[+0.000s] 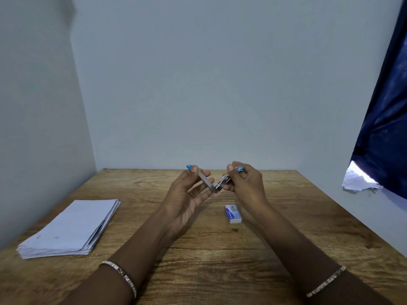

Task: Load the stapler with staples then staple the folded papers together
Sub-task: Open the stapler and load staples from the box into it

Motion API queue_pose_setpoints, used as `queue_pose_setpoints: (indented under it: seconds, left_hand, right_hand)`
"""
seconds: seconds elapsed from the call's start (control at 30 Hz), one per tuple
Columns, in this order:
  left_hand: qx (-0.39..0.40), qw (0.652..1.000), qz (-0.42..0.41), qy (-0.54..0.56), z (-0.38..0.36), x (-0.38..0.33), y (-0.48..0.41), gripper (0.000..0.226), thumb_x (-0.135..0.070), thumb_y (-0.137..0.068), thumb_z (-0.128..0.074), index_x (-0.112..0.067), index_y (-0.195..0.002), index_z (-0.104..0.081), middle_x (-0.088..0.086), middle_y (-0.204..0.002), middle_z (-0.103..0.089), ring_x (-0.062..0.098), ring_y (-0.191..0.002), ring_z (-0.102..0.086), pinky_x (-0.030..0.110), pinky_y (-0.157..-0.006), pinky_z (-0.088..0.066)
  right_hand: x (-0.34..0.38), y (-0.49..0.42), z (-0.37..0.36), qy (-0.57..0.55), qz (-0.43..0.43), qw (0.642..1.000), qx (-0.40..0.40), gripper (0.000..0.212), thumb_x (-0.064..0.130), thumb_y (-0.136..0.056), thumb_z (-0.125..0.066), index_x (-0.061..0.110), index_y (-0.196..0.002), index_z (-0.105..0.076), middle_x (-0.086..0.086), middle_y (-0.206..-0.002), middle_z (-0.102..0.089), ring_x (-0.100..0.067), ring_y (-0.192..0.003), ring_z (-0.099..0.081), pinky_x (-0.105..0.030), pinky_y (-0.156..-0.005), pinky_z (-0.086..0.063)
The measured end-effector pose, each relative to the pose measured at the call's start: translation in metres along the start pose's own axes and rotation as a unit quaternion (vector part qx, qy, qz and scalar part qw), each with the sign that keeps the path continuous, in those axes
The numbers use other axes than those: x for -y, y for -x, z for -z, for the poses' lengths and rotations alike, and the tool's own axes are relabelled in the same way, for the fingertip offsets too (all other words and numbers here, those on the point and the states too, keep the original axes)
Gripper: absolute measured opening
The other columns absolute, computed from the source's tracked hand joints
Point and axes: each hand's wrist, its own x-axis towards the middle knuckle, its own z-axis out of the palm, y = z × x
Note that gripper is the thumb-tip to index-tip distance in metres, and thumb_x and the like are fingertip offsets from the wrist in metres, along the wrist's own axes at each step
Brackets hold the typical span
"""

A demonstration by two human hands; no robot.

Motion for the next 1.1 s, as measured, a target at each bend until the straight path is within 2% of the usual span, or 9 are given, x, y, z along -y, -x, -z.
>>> queue_pose_setpoints:
  seconds: [0.1, 0.17, 0.33, 0.47, 0.6, 0.7, 0.83, 0.93, 1.1]
  left_hand:
    - [0.043, 0.995, 0.07, 0.062, 0.002, -0.005, 0.003, 0.06, -0.053, -0.086, -0.066, 0.002, -0.11, -0.06, 0.03, -0.13, -0.063, 0.04, -0.121, -0.064, 0.05, -0.097, -0.055]
    - [0.058, 0.991, 0.097, 0.073, 0.004, -0.006, 0.003, 0.072, -0.06, -0.086, -0.062, 0.007, -0.112, -0.06, 0.035, -0.129, -0.062, 0.042, -0.121, -0.063, 0.05, -0.098, -0.053]
    - [0.02, 0.995, 0.096, -0.019, 0.002, -0.004, 0.0, 0.056, -0.049, -0.091, -0.058, 0.003, -0.111, -0.065, 0.026, -0.117, -0.072, 0.031, -0.101, -0.074, 0.037, -0.081, -0.063]
    - [0.034, 0.99, 0.11, -0.079, -0.001, 0.0, 0.002, 0.047, -0.044, -0.099, -0.05, -0.001, -0.104, -0.069, 0.024, -0.108, -0.073, 0.028, -0.084, -0.074, 0.035, -0.071, -0.062]
    - [0.059, 0.986, 0.113, -0.105, -0.003, 0.0, 0.005, 0.047, -0.046, -0.101, -0.045, -0.005, -0.097, -0.067, 0.014, -0.075, -0.069, 0.02, -0.054, -0.062, 0.029, -0.054, -0.054]
    - [0.076, 0.982, 0.122, -0.12, -0.004, 0.002, 0.006, 0.04, -0.046, -0.103, -0.04, -0.011, -0.098, -0.059, 0.008, -0.063, -0.054, 0.015, -0.046, -0.048, 0.027, -0.048, -0.043]
    - [0.06, 0.984, 0.127, -0.114, -0.005, 0.011, 0.004, 0.035, -0.039, -0.105, -0.04, -0.008, -0.095, -0.054, 0.002, -0.056, -0.04, 0.011, -0.039, -0.036, 0.021, -0.04, -0.036]
    - [0.028, 0.989, 0.112, -0.092, -0.001, 0.012, -0.001, 0.036, -0.036, -0.106, -0.039, -0.007, -0.093, -0.055, -0.001, -0.05, -0.039, 0.009, -0.035, -0.035, 0.02, -0.037, -0.034]
    - [-0.009, 0.995, 0.08, -0.059, 0.006, 0.009, -0.007, 0.037, -0.036, -0.107, -0.036, -0.008, -0.089, -0.052, -0.001, -0.048, -0.038, 0.009, -0.034, -0.033, 0.02, -0.035, -0.031]
  right_hand:
    - [0.004, -0.005, 0.008, -0.032, 0.007, 0.999, 0.001, 0.022, 0.018, -0.098, -0.065, 0.011, -0.119, -0.06, -0.005, -0.083, -0.077, -0.009, -0.064, -0.074, -0.026, -0.063, -0.058]
    - [0.008, -0.005, 0.01, -0.062, 0.005, 0.998, 0.019, 0.013, 0.015, -0.099, -0.063, 0.015, -0.111, -0.057, -0.006, -0.078, -0.08, -0.013, -0.069, -0.077, -0.023, -0.06, -0.058]
    - [0.016, 0.002, 0.007, -0.109, -0.014, 0.991, 0.08, 0.016, 0.015, -0.098, -0.065, 0.012, -0.112, -0.058, -0.011, -0.083, -0.081, -0.022, -0.074, -0.078, -0.034, -0.069, -0.062]
    - [0.022, 0.013, -0.003, -0.161, -0.041, 0.978, 0.128, 0.026, 0.019, -0.093, -0.069, 0.009, -0.114, -0.058, -0.017, -0.092, -0.08, -0.026, -0.073, -0.076, -0.036, -0.059, -0.063]
    - [0.023, 0.021, -0.008, -0.161, -0.037, 0.972, 0.167, 0.039, 0.02, -0.087, -0.074, 0.004, -0.117, -0.056, -0.018, -0.091, -0.08, -0.029, -0.068, -0.07, -0.029, -0.046, -0.055]
    - [0.02, 0.023, -0.011, -0.114, -0.019, 0.981, 0.155, 0.025, 0.015, -0.096, -0.067, 0.006, -0.117, -0.059, -0.014, -0.091, -0.08, -0.015, -0.061, -0.071, -0.026, -0.049, -0.054]
    - [0.011, 0.022, -0.011, 0.014, 0.012, 0.99, 0.142, 0.016, 0.021, -0.101, -0.061, 0.016, -0.115, -0.065, -0.005, -0.096, -0.081, -0.004, -0.069, -0.068, -0.022, -0.06, -0.049]
    - [0.005, 0.023, -0.012, 0.113, 0.065, 0.987, 0.097, 0.024, 0.025, -0.1, -0.06, 0.025, -0.124, -0.061, -0.002, -0.1, -0.076, -0.008, -0.085, -0.068, -0.03, -0.076, -0.05]
    - [-0.001, 0.029, -0.011, 0.278, 0.281, 0.917, 0.059, 0.024, 0.02, -0.102, -0.054, 0.025, -0.124, -0.062, 0.007, -0.112, -0.066, -0.009, -0.101, -0.058, -0.028, -0.08, -0.045]
